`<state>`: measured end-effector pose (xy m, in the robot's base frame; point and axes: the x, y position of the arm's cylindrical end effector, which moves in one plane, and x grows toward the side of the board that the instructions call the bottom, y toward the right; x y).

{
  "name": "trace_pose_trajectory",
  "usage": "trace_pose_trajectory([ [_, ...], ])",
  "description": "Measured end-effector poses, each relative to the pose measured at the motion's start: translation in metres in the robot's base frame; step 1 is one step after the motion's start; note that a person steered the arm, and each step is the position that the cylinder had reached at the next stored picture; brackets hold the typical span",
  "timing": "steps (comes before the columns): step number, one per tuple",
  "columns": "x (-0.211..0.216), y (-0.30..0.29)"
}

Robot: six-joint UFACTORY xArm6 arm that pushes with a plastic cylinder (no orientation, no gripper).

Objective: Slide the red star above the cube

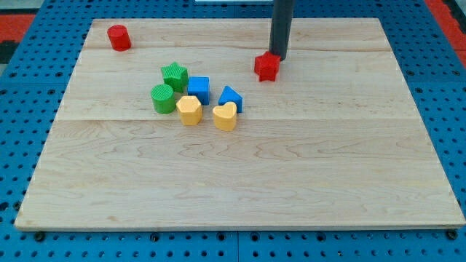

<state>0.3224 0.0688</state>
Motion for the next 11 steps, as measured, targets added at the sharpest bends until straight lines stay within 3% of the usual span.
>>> trace_pose_trajectory([
  [1, 0.020, 0.001],
  [2, 0.027, 0.042],
  [4, 0.054, 0.027],
  [5, 0.058, -0.008],
  [7, 0.022, -0.070],
  [8, -0.001, -0.049],
  [9, -0.013, -0.071],
  [11, -0.021, -0.143],
])
